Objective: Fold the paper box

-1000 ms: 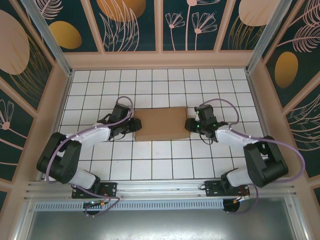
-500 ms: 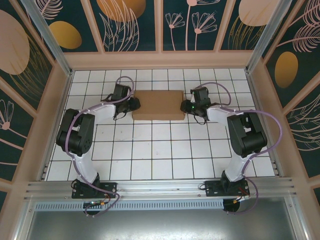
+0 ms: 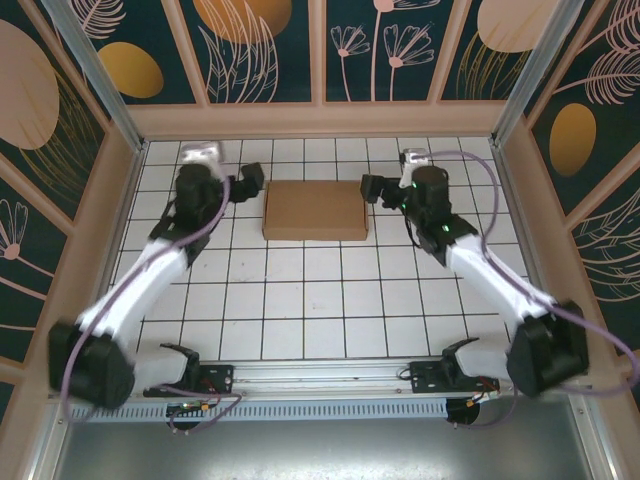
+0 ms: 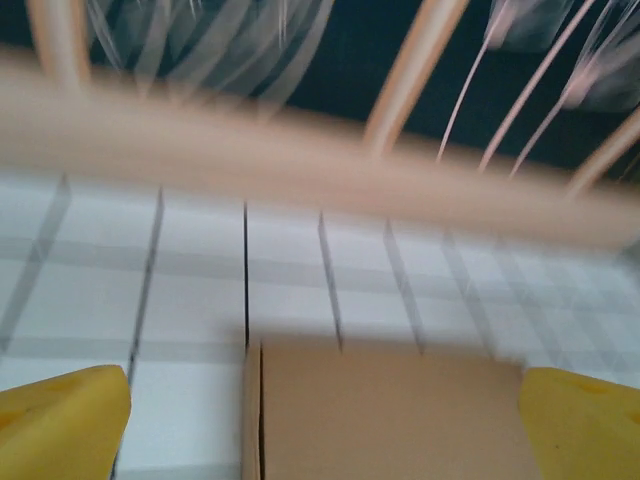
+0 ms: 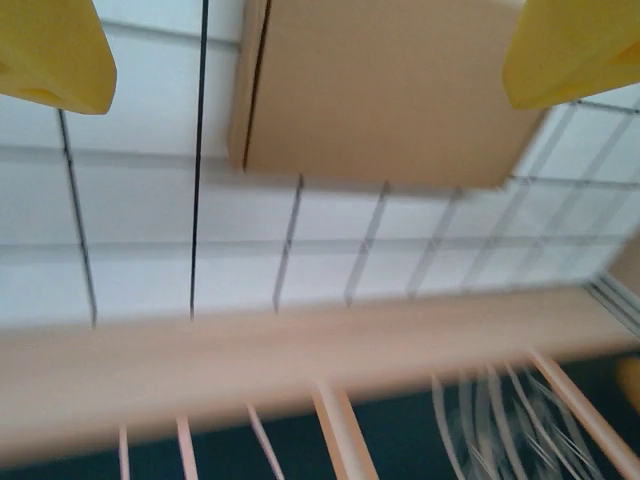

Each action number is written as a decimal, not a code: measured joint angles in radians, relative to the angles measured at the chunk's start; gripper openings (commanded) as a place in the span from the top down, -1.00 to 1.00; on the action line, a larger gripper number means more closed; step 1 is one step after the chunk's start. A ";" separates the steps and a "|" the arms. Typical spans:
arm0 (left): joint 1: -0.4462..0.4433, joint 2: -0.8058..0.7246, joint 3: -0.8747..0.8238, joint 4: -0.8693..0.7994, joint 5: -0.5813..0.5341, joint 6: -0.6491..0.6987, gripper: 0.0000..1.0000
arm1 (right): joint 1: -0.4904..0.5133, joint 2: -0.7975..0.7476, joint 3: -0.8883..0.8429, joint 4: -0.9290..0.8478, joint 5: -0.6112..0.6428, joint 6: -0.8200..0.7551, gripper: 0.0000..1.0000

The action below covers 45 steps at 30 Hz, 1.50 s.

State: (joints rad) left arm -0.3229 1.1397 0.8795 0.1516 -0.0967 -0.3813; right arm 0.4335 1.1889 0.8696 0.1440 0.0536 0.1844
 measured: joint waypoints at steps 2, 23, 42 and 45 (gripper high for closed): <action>0.000 -0.145 -0.142 0.151 -0.102 0.027 -0.98 | 0.016 -0.106 -0.097 0.120 0.046 -0.032 -0.98; 0.242 0.221 -0.682 0.878 -0.212 0.377 -0.98 | -0.317 -0.001 -0.713 0.727 0.214 -0.233 -0.98; 0.302 0.380 -0.643 1.101 -0.059 0.323 -0.98 | -0.479 0.378 -0.640 1.172 -0.134 -0.178 -0.98; 0.305 0.380 -0.643 1.101 -0.056 0.323 -0.98 | -0.476 0.378 -0.641 1.163 -0.126 -0.178 -0.98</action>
State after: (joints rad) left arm -0.0177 1.5196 0.2367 1.2522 -0.1528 -0.0582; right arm -0.0422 1.5665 0.2287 1.3071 -0.0723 0.0067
